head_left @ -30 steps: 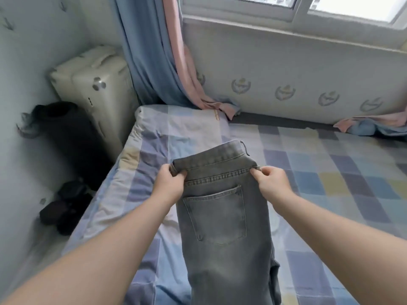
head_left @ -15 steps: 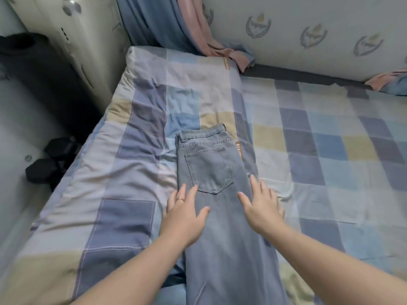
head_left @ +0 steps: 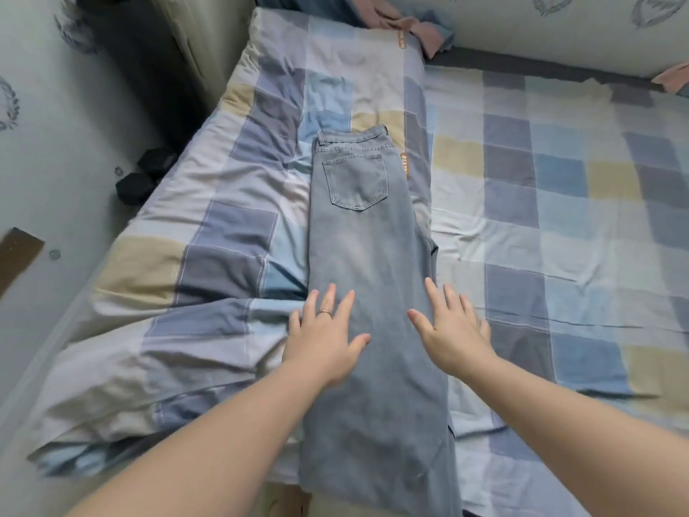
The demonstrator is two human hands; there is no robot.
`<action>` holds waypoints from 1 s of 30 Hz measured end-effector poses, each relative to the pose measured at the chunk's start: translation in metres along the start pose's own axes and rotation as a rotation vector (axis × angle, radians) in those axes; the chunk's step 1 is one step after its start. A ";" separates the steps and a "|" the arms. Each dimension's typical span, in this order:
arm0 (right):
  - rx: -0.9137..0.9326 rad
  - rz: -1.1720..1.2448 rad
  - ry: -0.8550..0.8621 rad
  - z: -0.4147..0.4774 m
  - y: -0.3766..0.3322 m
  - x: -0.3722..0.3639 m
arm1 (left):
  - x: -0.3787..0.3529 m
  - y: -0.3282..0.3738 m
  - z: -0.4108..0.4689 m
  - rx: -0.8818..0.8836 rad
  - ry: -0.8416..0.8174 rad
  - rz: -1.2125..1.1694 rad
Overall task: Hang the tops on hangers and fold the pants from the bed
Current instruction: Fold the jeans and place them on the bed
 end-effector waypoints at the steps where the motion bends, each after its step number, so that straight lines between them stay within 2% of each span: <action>1: 0.001 -0.005 -0.009 -0.012 0.009 -0.009 | -0.013 0.003 -0.013 0.015 -0.003 -0.018; 8: 0.009 -0.034 -0.082 -0.077 0.065 -0.075 | -0.107 0.005 -0.092 0.117 -0.096 -0.195; 15: 0.006 0.047 -0.158 -0.086 0.115 -0.163 | -0.204 -0.028 -0.117 0.204 -0.220 -0.345; 18: -0.010 0.109 -0.168 -0.080 0.137 -0.201 | -0.234 -0.044 -0.111 0.216 -0.191 -0.498; 21: -0.023 0.249 -0.135 -0.071 0.154 -0.230 | -0.256 -0.054 -0.100 0.195 -0.094 -0.637; 25: -0.030 0.400 0.028 -0.057 0.164 -0.250 | -0.269 -0.056 -0.080 0.199 0.081 -0.821; 30: -0.105 0.718 0.116 -0.049 0.162 -0.265 | -0.277 -0.049 -0.063 0.168 0.093 -0.985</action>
Point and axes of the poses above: each hand's wrist, its own z-axis towards the middle knuckle, its own x-axis out of the back of the hand, y = z × x, the point moved 1 cm from there along z, towards the middle knuckle, and after that the axes turned 13 degrees about -y, right-handed, at the moved point
